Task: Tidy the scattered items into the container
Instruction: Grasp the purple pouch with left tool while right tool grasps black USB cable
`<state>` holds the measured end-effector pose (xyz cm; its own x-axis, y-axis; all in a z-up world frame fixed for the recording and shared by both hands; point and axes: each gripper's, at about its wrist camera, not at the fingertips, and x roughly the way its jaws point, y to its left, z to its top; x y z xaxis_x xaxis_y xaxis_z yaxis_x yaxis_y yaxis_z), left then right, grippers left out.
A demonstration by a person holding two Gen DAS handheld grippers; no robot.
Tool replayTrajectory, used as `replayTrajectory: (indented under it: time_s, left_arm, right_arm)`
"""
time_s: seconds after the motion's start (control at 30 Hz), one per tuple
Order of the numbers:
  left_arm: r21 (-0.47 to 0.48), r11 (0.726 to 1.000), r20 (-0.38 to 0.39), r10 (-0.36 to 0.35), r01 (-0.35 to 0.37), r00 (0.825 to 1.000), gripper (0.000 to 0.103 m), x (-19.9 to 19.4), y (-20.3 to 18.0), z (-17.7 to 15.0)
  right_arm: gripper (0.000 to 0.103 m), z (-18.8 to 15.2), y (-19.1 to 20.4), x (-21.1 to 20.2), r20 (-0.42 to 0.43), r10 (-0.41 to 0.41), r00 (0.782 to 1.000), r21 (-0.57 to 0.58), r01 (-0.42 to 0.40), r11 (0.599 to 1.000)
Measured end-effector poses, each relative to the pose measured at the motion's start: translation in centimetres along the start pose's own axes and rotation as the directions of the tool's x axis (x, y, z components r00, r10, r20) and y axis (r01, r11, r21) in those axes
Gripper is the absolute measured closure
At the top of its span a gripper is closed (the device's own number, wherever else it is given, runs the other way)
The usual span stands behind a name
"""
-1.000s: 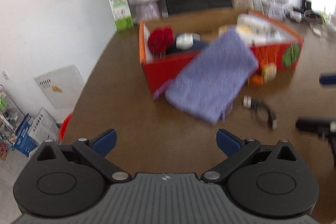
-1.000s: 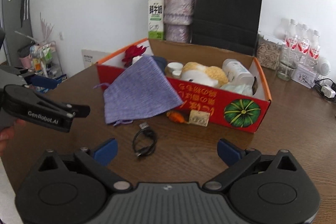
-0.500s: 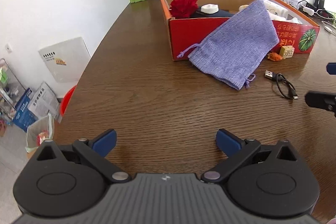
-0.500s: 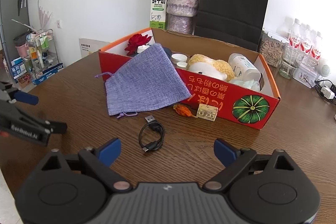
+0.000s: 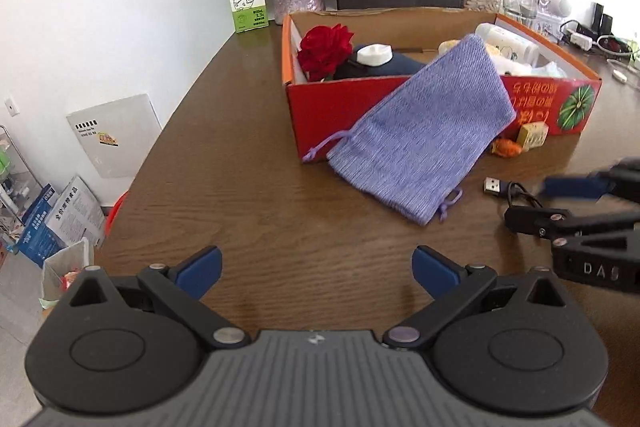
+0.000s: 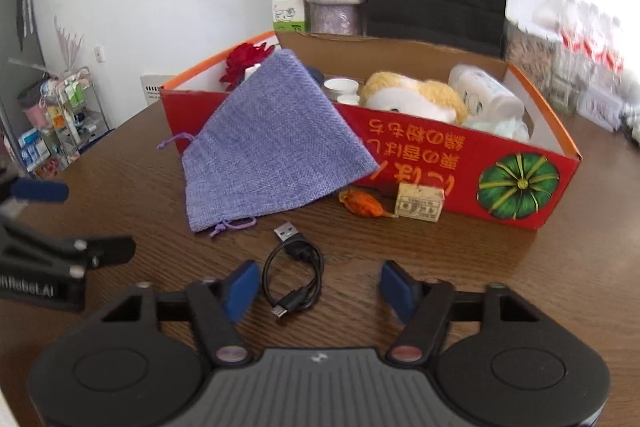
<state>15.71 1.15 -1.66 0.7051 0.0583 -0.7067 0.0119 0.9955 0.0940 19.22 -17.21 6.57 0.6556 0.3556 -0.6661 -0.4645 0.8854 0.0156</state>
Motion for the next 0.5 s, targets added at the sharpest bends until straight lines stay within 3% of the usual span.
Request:
replayTrajectory:
  time_s: [0.03,0.2,0.37,0.5]
  left_arm:
    - [-0.009,1.0,0.005,-0.005,0.005,1.0,0.0,0.0,-0.2,0.2]
    - [-0.015,1.0,0.018,-0.01,0.01,1.0,0.0,0.4,-1.6,1.0]
    - [0.009,1.0,0.025,-0.008,0.008,1.0,0.0,1.1,-3.3,1.9]
    - [0.035,0.999,0.031,0.038,-0.039,0.999,0.0,2.1,-4.3,2.8]
  right_arm:
    - [0.076,-0.1,0.0,-0.1,0.002,0.012,1.0,-0.002,-0.012,1.0]
    - [0.082,-0.6,-1.2,-1.1,0.024,0.015,1.0,0.023,-0.016,1.0]
    - [0.083,-0.8,-2.8,-1.8,0.056,-0.016,0.998,0.083,0.011,0.997]
    - [0.083,-1.1,-4.2,-2.0,0.08,-0.025,0.996,0.118,0.016,0.993]
